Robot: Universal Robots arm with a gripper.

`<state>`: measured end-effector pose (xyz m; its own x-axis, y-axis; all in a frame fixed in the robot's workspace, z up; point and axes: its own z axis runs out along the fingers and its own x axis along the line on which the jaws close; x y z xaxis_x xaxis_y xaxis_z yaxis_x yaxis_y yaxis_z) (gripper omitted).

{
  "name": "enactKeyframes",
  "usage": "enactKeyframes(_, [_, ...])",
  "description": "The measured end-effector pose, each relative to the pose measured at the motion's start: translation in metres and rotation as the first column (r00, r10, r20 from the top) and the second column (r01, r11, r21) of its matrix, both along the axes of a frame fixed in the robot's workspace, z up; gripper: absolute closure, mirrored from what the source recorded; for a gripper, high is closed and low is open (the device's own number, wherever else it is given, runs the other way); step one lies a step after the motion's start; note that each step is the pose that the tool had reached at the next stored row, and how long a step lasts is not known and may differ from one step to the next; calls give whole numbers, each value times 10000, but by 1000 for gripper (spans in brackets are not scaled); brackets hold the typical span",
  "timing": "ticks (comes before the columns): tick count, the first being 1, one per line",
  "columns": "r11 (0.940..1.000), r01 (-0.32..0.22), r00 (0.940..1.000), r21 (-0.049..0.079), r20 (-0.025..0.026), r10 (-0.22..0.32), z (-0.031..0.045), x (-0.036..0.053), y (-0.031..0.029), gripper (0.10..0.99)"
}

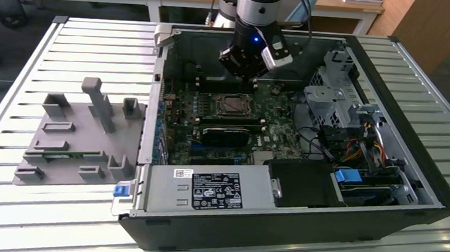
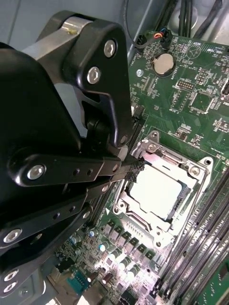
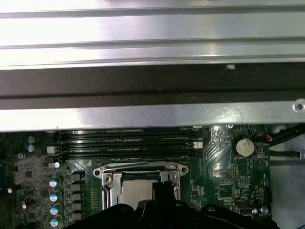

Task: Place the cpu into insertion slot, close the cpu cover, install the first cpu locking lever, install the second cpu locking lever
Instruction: 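Install the second cpu locking lever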

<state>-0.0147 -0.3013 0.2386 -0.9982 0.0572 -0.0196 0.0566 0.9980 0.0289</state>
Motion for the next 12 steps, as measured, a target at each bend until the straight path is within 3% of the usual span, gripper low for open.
enactKeyframes(12, [10000, 1, 10000, -1, 0, -1, 10, 0, -31, 980])
